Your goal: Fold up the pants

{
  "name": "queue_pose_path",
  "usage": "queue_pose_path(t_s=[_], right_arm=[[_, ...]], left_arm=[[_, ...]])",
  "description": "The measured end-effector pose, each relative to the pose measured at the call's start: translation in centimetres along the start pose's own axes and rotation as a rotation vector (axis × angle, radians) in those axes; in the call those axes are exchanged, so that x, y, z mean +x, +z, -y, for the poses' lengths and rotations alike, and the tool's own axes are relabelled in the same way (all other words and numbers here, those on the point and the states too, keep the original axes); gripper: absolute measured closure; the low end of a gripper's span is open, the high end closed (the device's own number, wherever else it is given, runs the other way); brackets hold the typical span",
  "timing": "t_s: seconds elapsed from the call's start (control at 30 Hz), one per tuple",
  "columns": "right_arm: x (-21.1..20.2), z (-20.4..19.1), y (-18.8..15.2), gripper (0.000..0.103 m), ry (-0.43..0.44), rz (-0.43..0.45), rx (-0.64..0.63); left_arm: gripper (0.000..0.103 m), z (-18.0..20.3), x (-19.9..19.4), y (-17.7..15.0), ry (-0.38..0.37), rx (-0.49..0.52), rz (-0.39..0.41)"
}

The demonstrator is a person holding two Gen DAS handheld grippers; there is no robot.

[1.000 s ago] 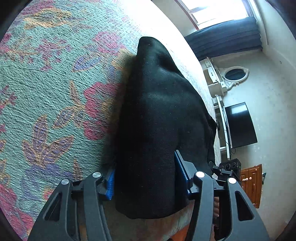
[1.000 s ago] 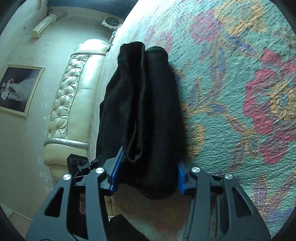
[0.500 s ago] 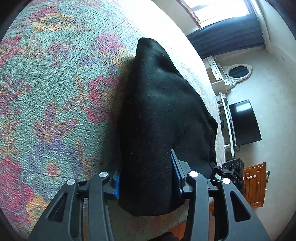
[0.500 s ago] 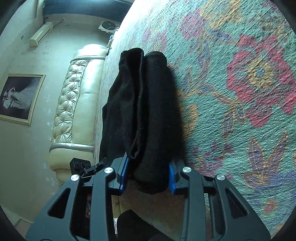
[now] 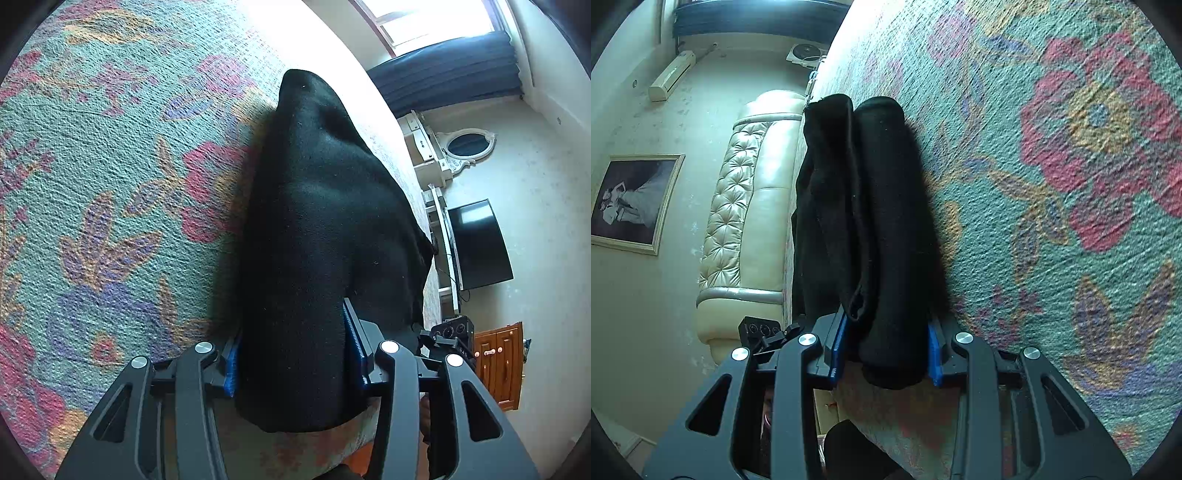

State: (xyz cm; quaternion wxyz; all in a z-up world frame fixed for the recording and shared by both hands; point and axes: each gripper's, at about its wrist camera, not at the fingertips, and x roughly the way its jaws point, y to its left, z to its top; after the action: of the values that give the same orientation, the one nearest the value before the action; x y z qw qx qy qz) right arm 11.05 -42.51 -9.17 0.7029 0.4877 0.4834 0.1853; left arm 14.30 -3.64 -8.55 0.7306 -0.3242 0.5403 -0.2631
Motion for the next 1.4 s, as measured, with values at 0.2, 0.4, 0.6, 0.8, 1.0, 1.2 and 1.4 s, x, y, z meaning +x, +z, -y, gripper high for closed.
queue_pose_path(t_s=[0.2, 0.4, 0.6, 0.8, 1.0, 1.2, 1.4], right_arm=[[-0.4, 0.8, 0.2, 0.07, 0.006, -0.001, 0.005], [-1.4, 1.3, 0.0, 0.064, 0.023, 0.01, 0.048], [-3.0, 2.2, -0.7, 0.061, 0.027, 0.029, 0.097], [-4.6, 3.3, -1.8, 0.061, 0.022, 0.051, 0.132], [-5.7, 3.6, -3.1, 0.061, -0.001, 0.07, 0.149], [-6.3, 3.9, -4.1, 0.06, -0.025, 0.078, 0.156], [-6.6, 3.2, -5.4, 0.06, -0.063, 0.083, 0.141]], left_arm=[[0.052, -0.2, 0.0, 0.2, -0.021, 0.007, -0.008], [0.029, 0.1, -0.4, -0.1, -0.074, 0.023, -0.016], [0.024, 0.4, -1.1, -1.3, -0.031, 0.046, -0.024], [0.024, -0.4, -2.6, -2.3, -0.027, 0.018, -0.014], [0.024, -0.5, -3.9, -3.2, 0.035, 0.055, -0.001], [0.024, -0.5, -4.5, -4.1, 0.092, 0.086, -0.001], [0.024, -0.7, -4.9, -4.1, 0.139, 0.064, -0.006]])
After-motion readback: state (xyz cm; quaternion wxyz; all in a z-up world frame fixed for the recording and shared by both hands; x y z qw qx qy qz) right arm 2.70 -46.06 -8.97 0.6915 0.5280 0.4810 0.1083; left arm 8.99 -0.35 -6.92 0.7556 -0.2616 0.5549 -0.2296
